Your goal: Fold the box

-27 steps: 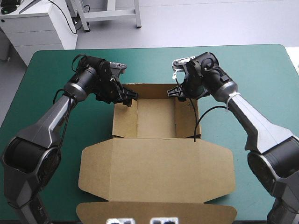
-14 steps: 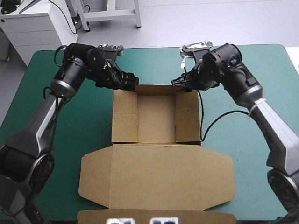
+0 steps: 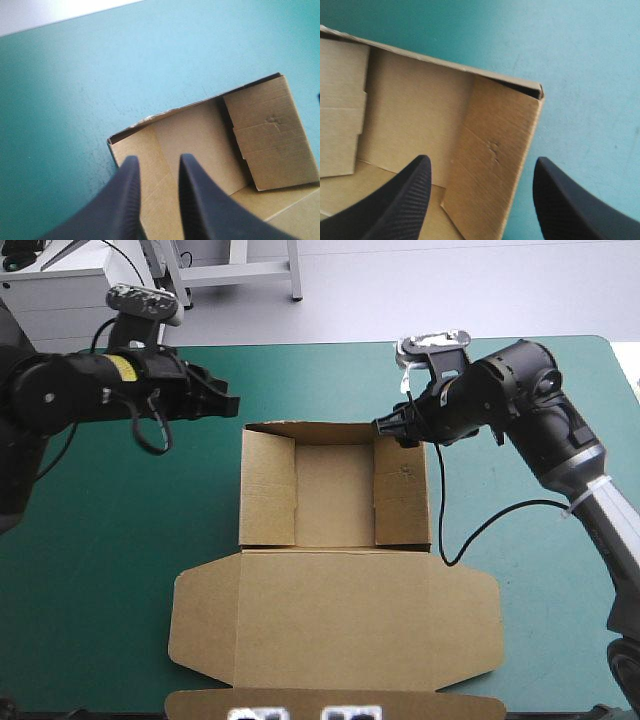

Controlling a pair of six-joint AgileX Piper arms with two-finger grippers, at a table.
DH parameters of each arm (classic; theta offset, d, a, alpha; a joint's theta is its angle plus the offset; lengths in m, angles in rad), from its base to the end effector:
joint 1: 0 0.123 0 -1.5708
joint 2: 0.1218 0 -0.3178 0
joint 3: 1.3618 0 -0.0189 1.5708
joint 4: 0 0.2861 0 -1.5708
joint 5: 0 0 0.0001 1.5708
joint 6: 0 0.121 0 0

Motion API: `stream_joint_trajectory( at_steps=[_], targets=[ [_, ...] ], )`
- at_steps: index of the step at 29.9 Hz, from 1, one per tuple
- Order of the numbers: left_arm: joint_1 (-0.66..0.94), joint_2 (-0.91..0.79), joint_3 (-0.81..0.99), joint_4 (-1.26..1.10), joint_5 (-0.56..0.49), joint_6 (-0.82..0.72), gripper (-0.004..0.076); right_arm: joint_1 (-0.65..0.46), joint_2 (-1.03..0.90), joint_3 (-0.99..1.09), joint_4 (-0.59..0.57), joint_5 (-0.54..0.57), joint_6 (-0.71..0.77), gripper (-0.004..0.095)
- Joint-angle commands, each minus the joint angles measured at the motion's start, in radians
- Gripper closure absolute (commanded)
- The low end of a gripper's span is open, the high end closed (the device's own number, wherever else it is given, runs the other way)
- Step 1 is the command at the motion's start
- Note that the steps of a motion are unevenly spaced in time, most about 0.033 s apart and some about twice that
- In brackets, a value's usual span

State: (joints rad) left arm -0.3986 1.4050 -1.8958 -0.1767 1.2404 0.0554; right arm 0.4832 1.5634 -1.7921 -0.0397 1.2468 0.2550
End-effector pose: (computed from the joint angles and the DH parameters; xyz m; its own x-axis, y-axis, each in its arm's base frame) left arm 0.2776 -0.1387 0.5396 -0.5645 0.2351 -0.7912 0.5026 0.8583 -0.1036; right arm 0.3337 0.1700 0.4485 -0.7961 -0.1469 -0.5871 -0.2610 0.9586 0.1140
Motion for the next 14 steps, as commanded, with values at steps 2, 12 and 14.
stream_joint_trajectory(
  at_steps=[2, 12, 14],
  targets=[
    [-0.003, -0.156, 0.056, -0.012, 0.047, 0.049, 0.0732, -0.003, -0.022, 0.108, -0.080, -0.012, -0.002, 0.0355],
    [-0.003, -0.439, 0.422, 0.050, 0.038, 0.049, 0.0732, -0.003, 0.114, 0.189, -0.078, -0.091, 0.001, 0.0356],
    [-0.003, -0.495, 0.501, 0.048, 0.029, 0.047, 0.0732, -0.005, 0.142, 0.189, -0.078, -0.118, -0.003, 0.0387]
  ],
)
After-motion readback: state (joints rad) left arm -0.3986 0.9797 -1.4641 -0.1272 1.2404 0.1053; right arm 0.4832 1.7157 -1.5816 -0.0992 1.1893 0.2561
